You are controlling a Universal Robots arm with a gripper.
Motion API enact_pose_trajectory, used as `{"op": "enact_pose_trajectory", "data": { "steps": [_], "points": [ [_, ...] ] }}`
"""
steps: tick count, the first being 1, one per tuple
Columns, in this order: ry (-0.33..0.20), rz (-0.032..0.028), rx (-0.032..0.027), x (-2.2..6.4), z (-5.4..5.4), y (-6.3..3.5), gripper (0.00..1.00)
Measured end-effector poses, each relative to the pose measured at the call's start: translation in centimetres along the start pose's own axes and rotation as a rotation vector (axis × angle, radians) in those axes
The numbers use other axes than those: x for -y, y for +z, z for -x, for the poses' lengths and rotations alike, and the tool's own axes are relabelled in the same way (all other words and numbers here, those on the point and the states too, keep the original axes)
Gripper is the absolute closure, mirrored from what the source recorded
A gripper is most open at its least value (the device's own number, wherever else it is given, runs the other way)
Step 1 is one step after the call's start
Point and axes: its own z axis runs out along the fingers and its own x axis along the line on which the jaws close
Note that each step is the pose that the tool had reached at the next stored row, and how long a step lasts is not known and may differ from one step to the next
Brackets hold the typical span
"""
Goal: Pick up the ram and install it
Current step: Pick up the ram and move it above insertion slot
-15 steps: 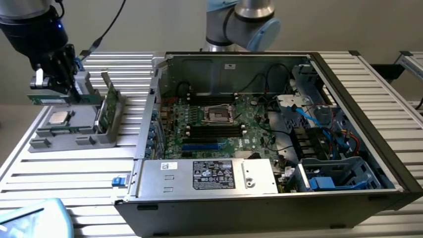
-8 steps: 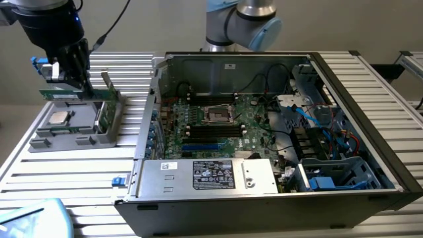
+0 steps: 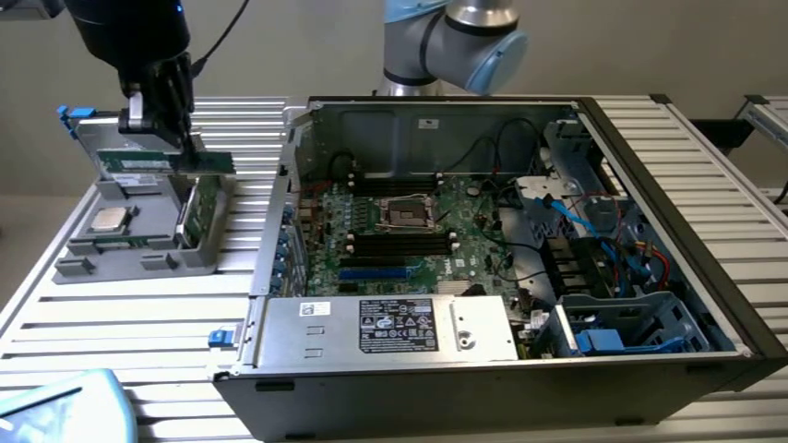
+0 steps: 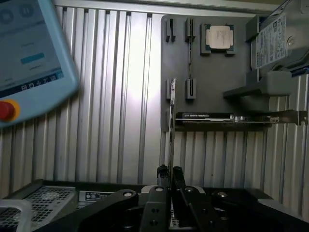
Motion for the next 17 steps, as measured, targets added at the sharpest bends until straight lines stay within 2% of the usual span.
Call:
{"op": "enact_pose_trajectory", "data": {
  "steps": [8, 12, 17],
  "points": [
    [0.001, 0.0128, 0.0008, 3.1, -0.1, -2.49, 0.86],
    [0.001, 0.0157, 0.0013, 4.88, -0.2, -3.14, 0.86],
    [0.001, 0.0162, 0.0021, 7.14, -0.3, -3.39, 0.86]
  ]
}}
